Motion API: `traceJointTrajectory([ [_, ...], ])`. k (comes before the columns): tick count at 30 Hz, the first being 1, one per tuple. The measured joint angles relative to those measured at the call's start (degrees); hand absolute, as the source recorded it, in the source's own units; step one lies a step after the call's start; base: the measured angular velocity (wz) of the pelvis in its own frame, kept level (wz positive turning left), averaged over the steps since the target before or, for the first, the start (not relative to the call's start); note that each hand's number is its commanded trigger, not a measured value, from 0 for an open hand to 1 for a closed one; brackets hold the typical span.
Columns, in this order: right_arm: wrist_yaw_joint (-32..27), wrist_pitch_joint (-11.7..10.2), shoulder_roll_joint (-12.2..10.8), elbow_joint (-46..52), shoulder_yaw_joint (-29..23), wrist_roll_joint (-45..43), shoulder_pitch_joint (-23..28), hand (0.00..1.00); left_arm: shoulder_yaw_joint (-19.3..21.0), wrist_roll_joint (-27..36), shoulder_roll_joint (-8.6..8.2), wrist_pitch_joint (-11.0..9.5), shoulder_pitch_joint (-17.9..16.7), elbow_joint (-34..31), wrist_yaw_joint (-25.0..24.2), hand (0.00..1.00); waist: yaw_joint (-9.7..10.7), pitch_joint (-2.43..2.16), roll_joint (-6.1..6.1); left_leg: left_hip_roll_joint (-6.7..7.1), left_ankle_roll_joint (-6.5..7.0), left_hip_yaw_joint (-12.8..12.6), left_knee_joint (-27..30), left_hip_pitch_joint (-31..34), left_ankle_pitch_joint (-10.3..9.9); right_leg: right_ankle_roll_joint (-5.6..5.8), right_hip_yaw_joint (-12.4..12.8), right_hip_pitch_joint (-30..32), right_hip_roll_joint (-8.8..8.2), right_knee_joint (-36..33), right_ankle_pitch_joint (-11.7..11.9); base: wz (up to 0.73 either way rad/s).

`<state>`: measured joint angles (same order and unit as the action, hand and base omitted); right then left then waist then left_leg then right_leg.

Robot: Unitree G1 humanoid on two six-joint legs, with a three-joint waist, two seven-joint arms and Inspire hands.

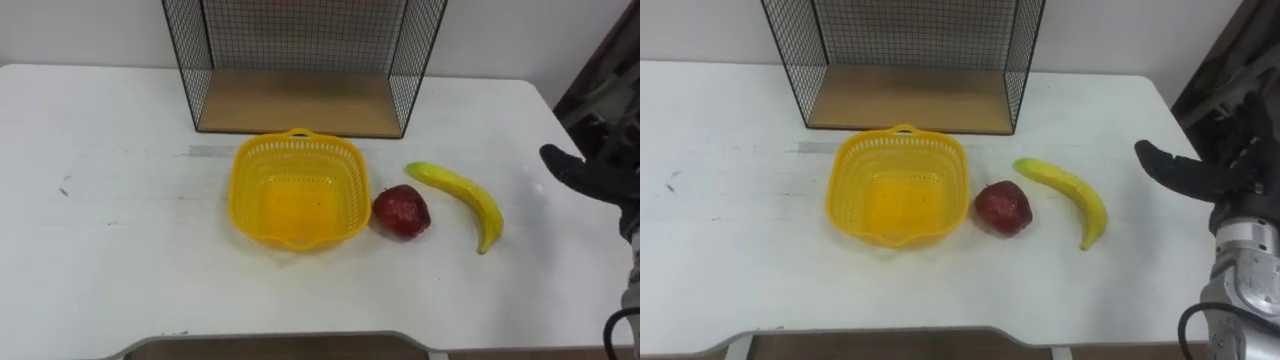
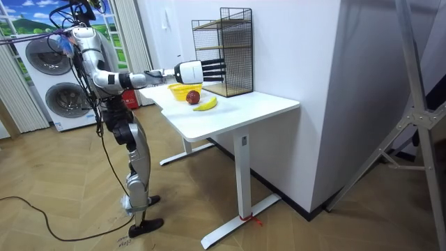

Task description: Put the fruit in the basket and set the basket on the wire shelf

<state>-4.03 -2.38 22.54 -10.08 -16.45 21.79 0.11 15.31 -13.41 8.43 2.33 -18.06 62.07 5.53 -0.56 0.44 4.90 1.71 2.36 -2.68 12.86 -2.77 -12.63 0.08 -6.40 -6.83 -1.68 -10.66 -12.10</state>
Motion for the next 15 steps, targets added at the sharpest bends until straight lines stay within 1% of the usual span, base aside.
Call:
traceJointTrajectory([
  [3,3.6,0.1,0.2,0.0,0.1,-2.5,0.0,0.0,0.1,-0.6,0.14,0.1,0.0,0.0,-0.4,0.0,-0.2,-0.18,0.34,0.0,0.0,0.0,0.4,0.1,0.0,0.0,0.0,0.1,0.0,0.0,0.0,0.0],
  [5,5.5,0.8,0.2,0.0,0.1,-4.0,0.0,0.0,0.1,-0.8,0.39,0.2,0.0,0.0,-1.3,0.0,-0.2,-0.35,0.64,-0.02,0.0,0.0,0.4,0.1,0.0,0.0,-0.1,0.1,0.01,0.0,0.0,0.0],
  [7,7.6,1.2,0.2,0.0,0.2,-4.4,0.0,0.0,0.1,-0.8,0.55,0.2,0.1,0.0,-2.0,0.0,-0.4,-0.45,1.26,-0.03,0.0,0.0,0.5,0.2,0.0,0.0,-0.1,0.0,0.01,0.0,0.0,0.0],
  [10,9.4,1.2,0.2,0.0,0.2,-4.4,0.0,0.0,0.1,-0.8,0.71,0.3,0.6,0.0,-2.6,0.0,-0.6,-0.5,1.57,-0.03,0.01,0.0,0.4,0.1,0.0,0.01,-0.1,0.0,-0.04,0.0,0.0,0.0],
  [12,11.0,1.3,0.3,0.0,0.6,-4.5,0.0,0.0,-0.2,-0.8,1.27,0.3,0.8,0.0,-2.8,0.0,-0.9,-0.52,1.71,-0.03,0.01,0.0,0.5,0.1,0.0,0.02,-0.1,-0.1,-0.03,-0.1,0.0,0.0],
  [14,11.9,1.9,0.8,0.0,1.4,-4.6,0.0,0.0,-0.9,-0.8,1.73,0.3,0.8,-0.1,-2.8,0.0,-0.9,-0.5,1.71,-0.04,0.01,0.1,0.5,0.0,0.0,0.01,-0.1,-0.1,-0.02,-0.1,0.0,0.0],
  [15,13.1,2.6,1.1,0.0,1.9,-4.7,0.0,0.0,-0.9,-0.8,1.78,0.4,0.9,-0.2,-2.8,0.0,-1.0,-0.49,1.69,-0.04,0.01,0.3,0.6,0.0,0.0,0.0,-0.1,-0.1,-0.02,-0.1,0.0,0.0],
])
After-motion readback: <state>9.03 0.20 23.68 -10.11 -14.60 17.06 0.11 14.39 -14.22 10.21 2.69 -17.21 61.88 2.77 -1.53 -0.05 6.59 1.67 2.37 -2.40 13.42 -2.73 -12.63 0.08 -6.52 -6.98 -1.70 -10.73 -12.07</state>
